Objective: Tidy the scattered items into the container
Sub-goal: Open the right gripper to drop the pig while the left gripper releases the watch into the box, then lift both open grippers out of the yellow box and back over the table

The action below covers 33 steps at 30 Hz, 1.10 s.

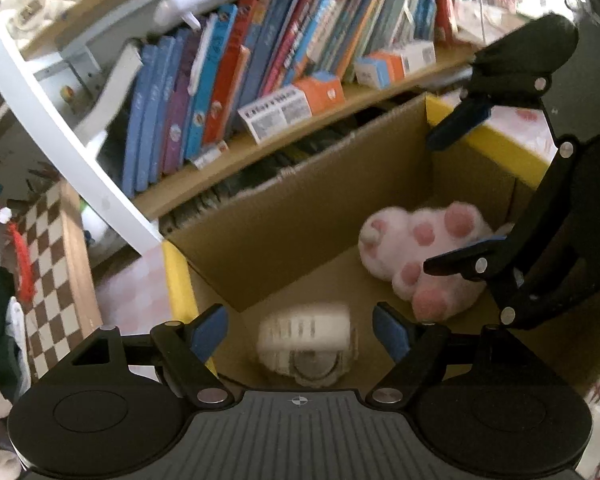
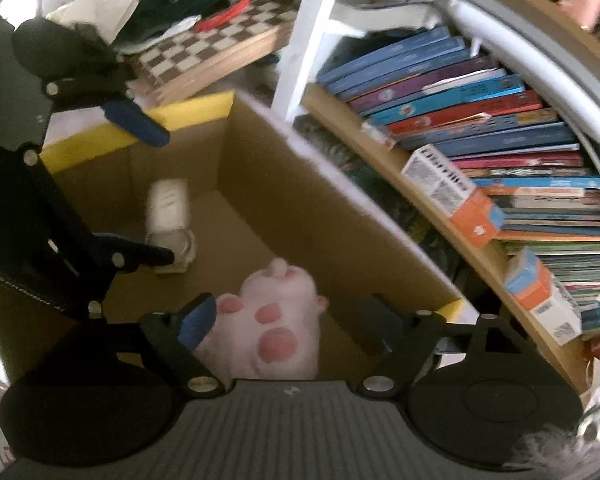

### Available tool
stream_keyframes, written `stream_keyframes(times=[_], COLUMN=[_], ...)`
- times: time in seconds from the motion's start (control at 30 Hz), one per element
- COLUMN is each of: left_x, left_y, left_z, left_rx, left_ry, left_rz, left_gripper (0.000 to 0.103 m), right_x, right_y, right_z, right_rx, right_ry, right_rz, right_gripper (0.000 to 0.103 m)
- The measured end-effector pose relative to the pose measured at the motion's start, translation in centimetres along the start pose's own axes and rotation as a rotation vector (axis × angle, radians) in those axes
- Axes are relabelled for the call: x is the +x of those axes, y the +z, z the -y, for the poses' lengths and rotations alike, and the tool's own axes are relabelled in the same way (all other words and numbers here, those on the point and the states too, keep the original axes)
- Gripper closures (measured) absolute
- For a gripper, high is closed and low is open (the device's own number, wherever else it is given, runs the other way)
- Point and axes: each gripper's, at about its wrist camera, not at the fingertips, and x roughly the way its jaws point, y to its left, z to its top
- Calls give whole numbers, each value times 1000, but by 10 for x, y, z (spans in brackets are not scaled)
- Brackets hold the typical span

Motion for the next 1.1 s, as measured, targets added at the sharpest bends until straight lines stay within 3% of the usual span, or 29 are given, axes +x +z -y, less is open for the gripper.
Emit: stream_keyframes(times=[0.33,0.5,0.8,1.1], left_x=[-58,-89,-127,-162], left_y=[9,6,-15,-49], left_z=[3,10,18,35], left_rx=[-15,0,-42,-77], left_ry=[37,58,50,30], left_rz=[149,213,226,236], left_gripper=[21,16,15,15], right_x=[-67,-101,-144,-175], right_y=[-4,-11,-29,-68], right_z=[-4,-12,-24,-41], right_rx=[26,27,93,241], right_ry=[4,17,10,-62], right_rz=[121,175,230,202], right_gripper=[16,14,13,8])
